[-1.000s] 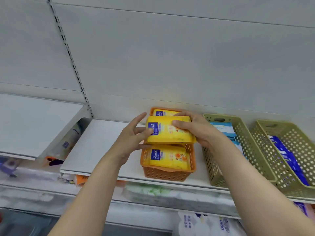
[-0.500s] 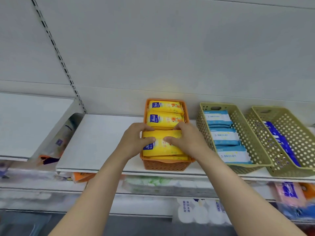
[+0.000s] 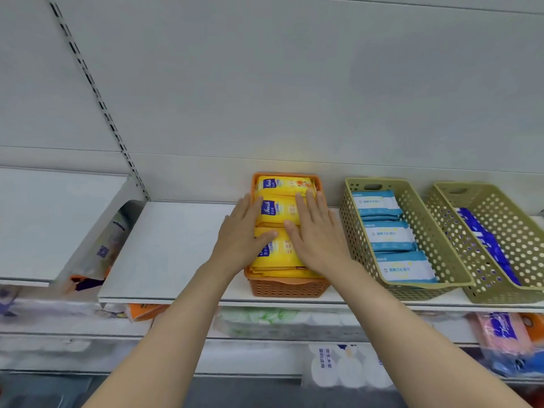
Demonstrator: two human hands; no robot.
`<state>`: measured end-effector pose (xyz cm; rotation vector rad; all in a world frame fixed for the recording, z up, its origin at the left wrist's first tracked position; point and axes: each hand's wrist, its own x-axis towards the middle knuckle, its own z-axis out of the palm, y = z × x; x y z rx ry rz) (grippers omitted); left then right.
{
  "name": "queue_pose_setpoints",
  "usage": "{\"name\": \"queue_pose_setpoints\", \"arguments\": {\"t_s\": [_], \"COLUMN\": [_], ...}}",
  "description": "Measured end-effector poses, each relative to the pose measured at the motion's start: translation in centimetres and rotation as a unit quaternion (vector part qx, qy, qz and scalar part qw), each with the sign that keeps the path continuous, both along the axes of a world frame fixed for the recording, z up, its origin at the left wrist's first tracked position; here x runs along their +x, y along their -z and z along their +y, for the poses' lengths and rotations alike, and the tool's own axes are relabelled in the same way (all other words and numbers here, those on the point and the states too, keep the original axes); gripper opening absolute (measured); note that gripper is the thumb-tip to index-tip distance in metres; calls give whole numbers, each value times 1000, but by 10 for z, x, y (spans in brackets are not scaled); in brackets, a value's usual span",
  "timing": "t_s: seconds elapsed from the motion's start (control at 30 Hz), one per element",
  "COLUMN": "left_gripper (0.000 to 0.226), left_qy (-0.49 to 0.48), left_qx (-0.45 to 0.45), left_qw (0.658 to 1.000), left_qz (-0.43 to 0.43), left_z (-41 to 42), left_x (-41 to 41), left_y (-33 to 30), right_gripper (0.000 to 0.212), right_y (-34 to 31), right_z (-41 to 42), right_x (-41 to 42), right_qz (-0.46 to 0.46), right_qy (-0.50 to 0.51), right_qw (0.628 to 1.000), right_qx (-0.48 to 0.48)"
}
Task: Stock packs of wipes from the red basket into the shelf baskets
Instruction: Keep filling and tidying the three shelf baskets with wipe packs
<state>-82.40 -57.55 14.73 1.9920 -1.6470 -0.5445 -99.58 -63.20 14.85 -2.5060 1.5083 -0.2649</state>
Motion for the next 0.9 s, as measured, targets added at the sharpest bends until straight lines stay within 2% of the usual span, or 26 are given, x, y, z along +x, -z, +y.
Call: {"name": "queue_pose_setpoints", "arguments": {"t_s": [0.17,0.3,0.47,0.67,0.9], "left_gripper": [85,68,60,60,59], "left_qy": [20,45,128,111,112], "left_qx": [18,2,40,42,32], "left_qw": [1000,998,984,985,983], "left_qz": [-5,-33,-114,-126,-142], "left_z": [2,-14,-20,-12,-16], "left_x": [2,5,4,8,4], "left_y": [17,4,5,18,16], "right_gripper": [70,68,64,66,66], "right_y": [14,3,7,13,7], "right_z": [5,-12,-11,-8,-7], "right_x": [-6,2,9,8,10], "right_qz": [29,-15,42,35,39], "right_qy": [-7,4,3,20,31], "right_qw": [999,999,998,999,998], "right_qx": [39,46,51,24,41]}}
